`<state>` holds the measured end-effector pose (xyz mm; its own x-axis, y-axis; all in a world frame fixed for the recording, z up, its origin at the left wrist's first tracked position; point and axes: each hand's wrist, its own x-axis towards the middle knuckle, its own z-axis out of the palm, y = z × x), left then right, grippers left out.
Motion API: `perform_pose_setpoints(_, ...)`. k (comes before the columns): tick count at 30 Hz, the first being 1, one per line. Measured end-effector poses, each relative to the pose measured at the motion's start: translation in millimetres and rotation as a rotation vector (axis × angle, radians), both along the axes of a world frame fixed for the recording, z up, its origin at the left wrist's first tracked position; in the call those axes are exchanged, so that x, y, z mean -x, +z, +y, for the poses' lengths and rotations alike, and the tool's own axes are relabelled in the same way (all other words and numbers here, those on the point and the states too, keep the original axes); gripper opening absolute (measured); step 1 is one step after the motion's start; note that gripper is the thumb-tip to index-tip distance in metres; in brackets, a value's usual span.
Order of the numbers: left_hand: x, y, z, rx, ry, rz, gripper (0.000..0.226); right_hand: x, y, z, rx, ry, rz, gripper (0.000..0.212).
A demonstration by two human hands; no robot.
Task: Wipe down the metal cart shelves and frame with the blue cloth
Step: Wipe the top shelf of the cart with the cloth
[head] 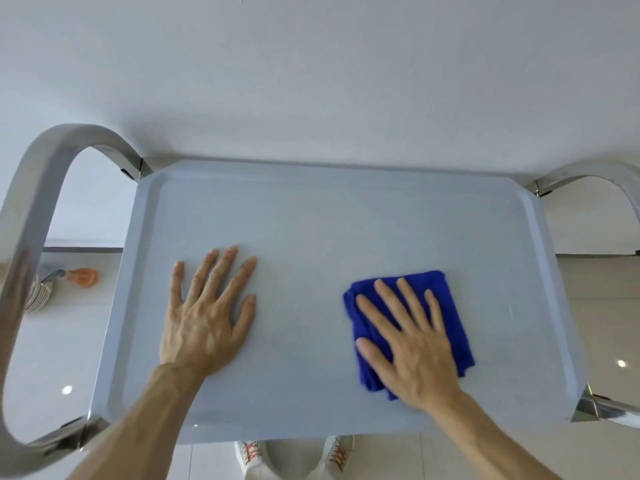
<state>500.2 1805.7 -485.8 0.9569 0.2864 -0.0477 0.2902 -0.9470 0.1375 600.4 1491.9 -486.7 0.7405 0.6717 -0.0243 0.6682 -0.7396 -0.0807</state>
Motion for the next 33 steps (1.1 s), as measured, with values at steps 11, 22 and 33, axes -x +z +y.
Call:
perform_pose_setpoints(11, -16.9, 16.6, -21.0, -0.099, 0.019, -0.167, 0.047, -9.9, -0.6, -1.9, 0.014, -0.102, -0.022, 0.062)
perform_pose_setpoints(22, -93.4, 2.3, -117.6, 0.067, 0.011, 0.036, 0.053, -10.0, -7.1, -4.7, -0.077, -0.087, -0.050, 0.060)
perform_pose_setpoints(33, -94.3, -4.4, -116.1, 0.033, 0.005, -0.002, 0.053, -34.1, -10.2, -3.0, -0.177, -0.080, -0.050, 0.050)
